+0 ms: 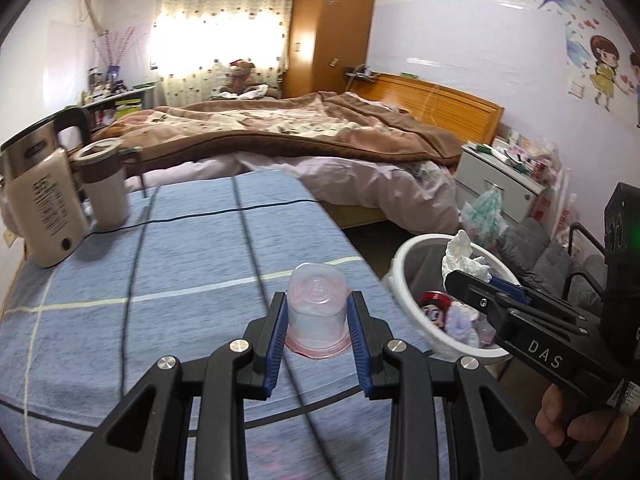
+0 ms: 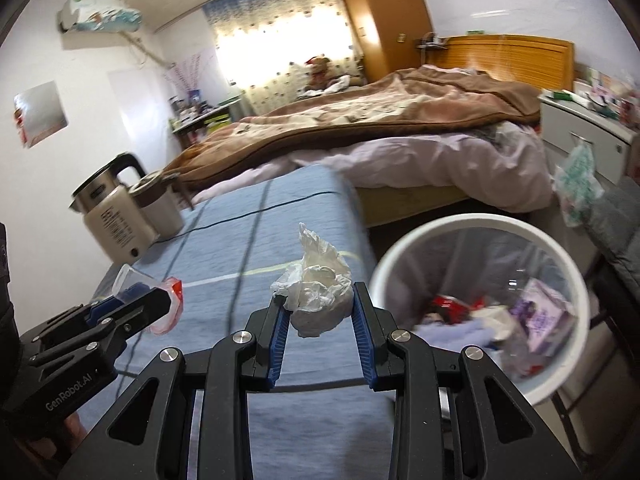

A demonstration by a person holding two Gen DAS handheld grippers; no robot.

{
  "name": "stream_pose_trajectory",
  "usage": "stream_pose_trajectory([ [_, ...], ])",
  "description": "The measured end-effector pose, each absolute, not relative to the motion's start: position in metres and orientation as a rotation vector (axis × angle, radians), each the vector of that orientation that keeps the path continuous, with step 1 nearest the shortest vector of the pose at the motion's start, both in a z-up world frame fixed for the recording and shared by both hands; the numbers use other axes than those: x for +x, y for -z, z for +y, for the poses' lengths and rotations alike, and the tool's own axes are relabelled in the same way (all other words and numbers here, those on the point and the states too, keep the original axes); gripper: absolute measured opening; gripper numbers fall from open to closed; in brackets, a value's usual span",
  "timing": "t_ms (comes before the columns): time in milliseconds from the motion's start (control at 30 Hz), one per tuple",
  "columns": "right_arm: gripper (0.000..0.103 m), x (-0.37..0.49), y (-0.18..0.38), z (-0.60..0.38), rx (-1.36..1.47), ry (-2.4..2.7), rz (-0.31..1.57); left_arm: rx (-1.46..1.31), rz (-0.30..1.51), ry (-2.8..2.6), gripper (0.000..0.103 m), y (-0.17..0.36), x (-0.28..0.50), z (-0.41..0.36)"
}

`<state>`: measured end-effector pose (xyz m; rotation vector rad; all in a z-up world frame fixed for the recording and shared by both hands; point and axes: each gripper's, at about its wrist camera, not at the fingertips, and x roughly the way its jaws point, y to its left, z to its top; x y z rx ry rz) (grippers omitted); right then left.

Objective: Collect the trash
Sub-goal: 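Carry the clear cup with the left tool while the right tool carries the tissue over the bin, then open the left tool dropping the cup while the right tool drops the tissue into the bin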

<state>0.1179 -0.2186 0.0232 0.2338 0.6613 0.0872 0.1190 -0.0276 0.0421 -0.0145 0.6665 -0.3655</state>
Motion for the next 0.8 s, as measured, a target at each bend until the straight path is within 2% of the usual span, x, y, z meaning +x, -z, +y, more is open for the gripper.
stream_pose_trajectory([
  [800, 0.032, 0.113, -0.003, -0.345, 0.247, 0.174, 0.709, 0.074, 0.728, 0.568, 0.032, -0.025, 0.144, -0.164],
])
